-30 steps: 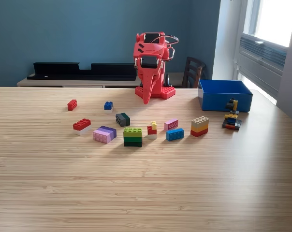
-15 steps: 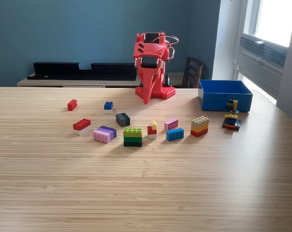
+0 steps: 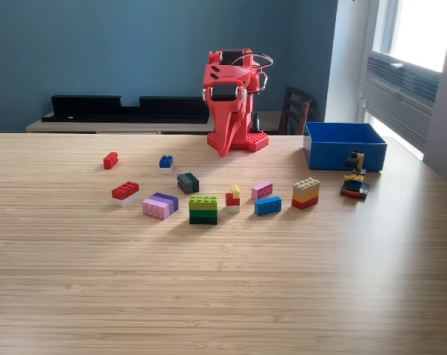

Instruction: Grasp a lego block and put it in the bin.

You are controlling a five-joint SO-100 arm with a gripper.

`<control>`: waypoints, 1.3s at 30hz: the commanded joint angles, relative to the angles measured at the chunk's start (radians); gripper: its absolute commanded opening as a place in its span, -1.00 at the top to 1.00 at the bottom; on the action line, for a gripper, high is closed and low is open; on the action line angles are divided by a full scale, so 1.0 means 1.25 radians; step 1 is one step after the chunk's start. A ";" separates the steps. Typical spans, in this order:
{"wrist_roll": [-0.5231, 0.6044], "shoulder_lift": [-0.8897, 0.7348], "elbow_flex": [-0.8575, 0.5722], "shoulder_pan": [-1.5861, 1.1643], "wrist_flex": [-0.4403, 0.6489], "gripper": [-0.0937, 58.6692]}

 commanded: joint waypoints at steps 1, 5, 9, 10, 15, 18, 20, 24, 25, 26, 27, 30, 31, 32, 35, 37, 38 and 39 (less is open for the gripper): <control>0.064 -0.045 -0.098 0.028 -0.028 0.53; 0.128 -0.205 -0.194 0.058 -0.027 0.50; 0.184 -0.394 -0.296 0.088 -0.025 0.52; 0.198 -0.438 -0.317 0.097 -0.022 0.52; 0.247 -0.632 -0.420 0.106 0.056 0.54; 0.286 -0.722 -0.486 0.103 0.124 0.51; 0.308 -0.772 -0.525 0.103 0.156 0.46; 0.345 -0.848 -0.587 0.103 0.207 0.37; 0.355 -0.863 -0.596 0.103 0.212 0.33; 0.371 -0.877 -0.605 0.104 0.212 0.29; 0.380 -0.890 -0.614 0.106 0.212 0.25; 0.409 -0.923 -0.638 0.110 0.212 0.08; 0.418 -0.931 -0.644 0.112 0.212 0.04; 0.427 -0.940 -0.650 0.114 0.212 0.01; 0.436 -0.965 -0.668 0.115 0.212 -0.07; 0.448 -0.982 -0.674 0.117 0.212 -0.12; 0.454 -0.992 -0.675 0.115 0.212 -0.13; 0.458 -1.001 -0.676 0.115 0.212 -0.15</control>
